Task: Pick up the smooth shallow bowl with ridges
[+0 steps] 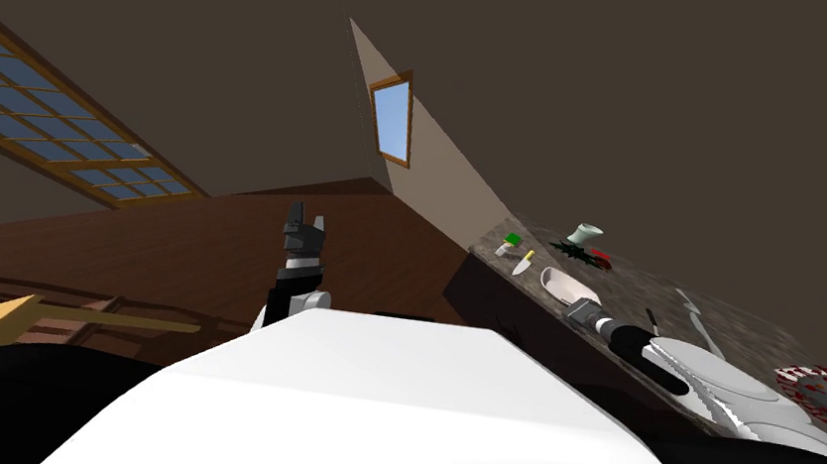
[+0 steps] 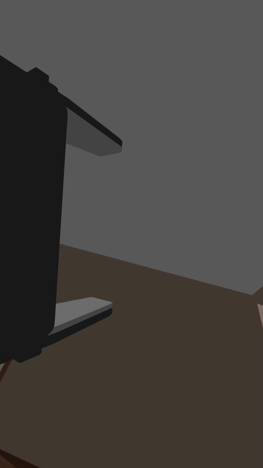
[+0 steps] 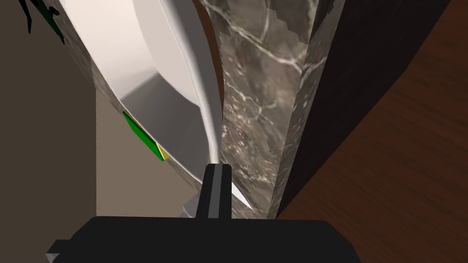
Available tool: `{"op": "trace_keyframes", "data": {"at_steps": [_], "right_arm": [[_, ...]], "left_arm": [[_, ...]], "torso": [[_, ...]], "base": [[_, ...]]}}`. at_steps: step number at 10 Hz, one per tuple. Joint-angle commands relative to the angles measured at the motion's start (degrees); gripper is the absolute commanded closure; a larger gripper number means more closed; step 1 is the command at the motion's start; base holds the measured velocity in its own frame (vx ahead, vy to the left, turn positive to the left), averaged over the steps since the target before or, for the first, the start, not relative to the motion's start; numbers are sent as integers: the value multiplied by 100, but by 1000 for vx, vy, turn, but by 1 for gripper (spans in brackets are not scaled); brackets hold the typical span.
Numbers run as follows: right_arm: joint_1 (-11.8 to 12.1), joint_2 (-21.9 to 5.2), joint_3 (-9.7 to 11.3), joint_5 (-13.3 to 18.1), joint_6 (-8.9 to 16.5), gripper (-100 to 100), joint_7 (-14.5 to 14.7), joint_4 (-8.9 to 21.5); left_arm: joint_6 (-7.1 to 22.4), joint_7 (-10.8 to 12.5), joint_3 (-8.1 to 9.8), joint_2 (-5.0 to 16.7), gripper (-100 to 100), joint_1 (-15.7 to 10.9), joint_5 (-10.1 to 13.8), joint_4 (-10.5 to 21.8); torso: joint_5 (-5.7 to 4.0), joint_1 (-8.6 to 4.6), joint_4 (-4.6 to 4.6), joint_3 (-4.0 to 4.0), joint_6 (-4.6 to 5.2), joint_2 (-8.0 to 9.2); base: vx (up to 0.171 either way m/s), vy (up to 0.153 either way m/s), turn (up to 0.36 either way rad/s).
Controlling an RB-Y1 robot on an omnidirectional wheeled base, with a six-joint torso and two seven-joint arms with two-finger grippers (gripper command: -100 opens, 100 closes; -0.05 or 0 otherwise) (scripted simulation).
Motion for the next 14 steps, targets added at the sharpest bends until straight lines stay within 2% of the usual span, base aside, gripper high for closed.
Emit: {"op": "trace_keyframes", "data": {"at_steps": [1,2,3,4,5,6,7,8,9,13,14], "right_arm": [[0,0,0,0,0,100,0,0],[0,0,0,0,0,100,0,0],[0,0,0,0,0,0,0,0],[82,-160,-31,81,42,-100,40,-22],[34,-95,12,52,39,-100,-2,-27],[38,-108,12,59,52,0,-2,-30],[12,66,4,178,93,-100,134,-102],[22,8,-6,122,60,-100,79,-55],[23,23,-8,131,63,100,105,-58],[26,26,-1,131,56,100,102,-60],[26,26,-1,131,56,0,102,-60]], "left_arm": [[0,0,0,0,0,0,0,0],[0,0,0,0,0,0,0,0],[0,0,0,0,0,0,0,0],[0,0,0,0,0,0,0,0],[0,0,1,0,0,1,0,0],[0,0,0,0,0,0,0,0],[0,0,0,0,0,0,0,0],[0,0,1,0,0,2,0,0],[0,0,0,0,0,1,0,0],[0,0,0,0,0,0,0,0],[0,0,0,0,0,0,0,0]], "torso": [[0,0,0,0,0,0],[0,-1,0,0,0,0],[0,-1,0,0,0,0],[0,-1,0,0,0,0],[-1,-11,-1,-3,2,-5],[-3,-9,-1,-3,-1,-5],[-1,-4,-1,-1,0,-2],[-4,-14,-6,-17,4,-33],[-3,-10,-7,-17,-3,-28],[1,-9,1,-3,-4,-6],[1,-9,1,-3,-4,-6]], "base": [[0,0,0],[0,0,0],[0,0,0],[20,-31,-60],[13,-20,-13],[0,0,0],[120,-41,-154],[76,-20,-39],[8,-3,10],[0,0,0],[0,0,0]]}}
